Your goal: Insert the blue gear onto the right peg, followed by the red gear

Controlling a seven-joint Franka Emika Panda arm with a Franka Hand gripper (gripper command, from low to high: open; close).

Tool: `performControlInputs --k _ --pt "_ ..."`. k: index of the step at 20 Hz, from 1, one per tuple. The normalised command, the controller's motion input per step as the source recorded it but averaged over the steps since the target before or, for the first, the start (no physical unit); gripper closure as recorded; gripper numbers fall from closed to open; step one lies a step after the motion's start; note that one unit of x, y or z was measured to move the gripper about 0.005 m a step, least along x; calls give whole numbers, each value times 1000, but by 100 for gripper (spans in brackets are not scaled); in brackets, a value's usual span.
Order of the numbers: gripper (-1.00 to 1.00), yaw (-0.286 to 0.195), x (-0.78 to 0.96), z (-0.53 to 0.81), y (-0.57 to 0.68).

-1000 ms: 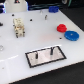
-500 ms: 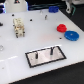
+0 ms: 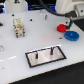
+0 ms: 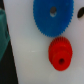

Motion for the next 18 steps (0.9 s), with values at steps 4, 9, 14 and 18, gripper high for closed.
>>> performControlInputs --k 4,9,14,18 --pt "-100 0 0 -357 0" --pt "-100 0 -28 -275 0" --pt "100 0 -179 -205 0" --pt "100 0 -225 -131 -3"
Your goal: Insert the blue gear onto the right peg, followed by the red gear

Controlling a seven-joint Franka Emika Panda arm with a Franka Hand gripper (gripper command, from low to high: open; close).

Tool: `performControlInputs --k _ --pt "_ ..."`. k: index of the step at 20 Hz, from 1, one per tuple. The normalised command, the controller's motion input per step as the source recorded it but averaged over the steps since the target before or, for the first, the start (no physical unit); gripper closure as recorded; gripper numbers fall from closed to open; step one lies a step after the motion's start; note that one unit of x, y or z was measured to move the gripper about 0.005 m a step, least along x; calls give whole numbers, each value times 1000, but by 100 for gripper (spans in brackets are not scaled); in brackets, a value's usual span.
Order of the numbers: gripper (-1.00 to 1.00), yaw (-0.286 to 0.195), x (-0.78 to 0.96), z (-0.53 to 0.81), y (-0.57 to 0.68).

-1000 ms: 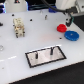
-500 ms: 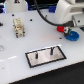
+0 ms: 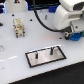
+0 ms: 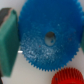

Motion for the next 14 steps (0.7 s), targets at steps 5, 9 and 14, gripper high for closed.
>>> performControlInputs --k 5,9,14 --pt "100 0 -75 173 -6" --pt "100 0 178 291 -71" --pt "100 0 262 209 -269"
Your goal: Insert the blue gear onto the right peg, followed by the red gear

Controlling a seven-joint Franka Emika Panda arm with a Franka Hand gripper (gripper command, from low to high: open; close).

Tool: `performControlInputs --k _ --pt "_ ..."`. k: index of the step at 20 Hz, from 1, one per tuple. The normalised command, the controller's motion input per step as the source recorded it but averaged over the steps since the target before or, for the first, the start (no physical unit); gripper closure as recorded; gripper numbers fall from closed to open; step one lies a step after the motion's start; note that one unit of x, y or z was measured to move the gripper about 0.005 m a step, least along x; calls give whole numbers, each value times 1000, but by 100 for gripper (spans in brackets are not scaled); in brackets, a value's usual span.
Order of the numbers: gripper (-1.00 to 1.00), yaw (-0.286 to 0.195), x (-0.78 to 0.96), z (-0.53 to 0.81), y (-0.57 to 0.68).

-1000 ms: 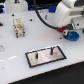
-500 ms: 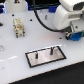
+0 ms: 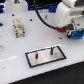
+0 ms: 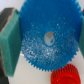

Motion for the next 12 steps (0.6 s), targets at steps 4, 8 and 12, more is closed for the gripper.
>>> performControlInputs --k 4,8,12 --pt "100 0 334 319 -236" --pt "100 0 363 512 -54" --pt "100 0 376 497 -79"
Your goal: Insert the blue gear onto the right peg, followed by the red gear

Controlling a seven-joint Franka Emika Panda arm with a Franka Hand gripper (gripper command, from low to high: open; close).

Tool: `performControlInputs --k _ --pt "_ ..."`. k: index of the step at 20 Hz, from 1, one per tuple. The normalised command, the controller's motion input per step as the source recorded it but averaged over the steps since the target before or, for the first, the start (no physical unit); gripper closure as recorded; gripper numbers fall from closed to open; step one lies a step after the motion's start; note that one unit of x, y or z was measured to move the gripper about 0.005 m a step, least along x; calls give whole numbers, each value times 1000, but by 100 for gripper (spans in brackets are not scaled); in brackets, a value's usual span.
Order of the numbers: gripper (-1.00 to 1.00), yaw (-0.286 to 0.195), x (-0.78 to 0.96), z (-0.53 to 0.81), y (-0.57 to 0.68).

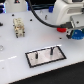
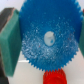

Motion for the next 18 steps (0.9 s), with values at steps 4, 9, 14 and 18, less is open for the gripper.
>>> performControlInputs --k 4,9,14,18 --pt "100 0 415 372 -275" --pt "100 0 375 418 -339" --pt "100 0 386 449 -347" --pt "100 0 436 339 -354"
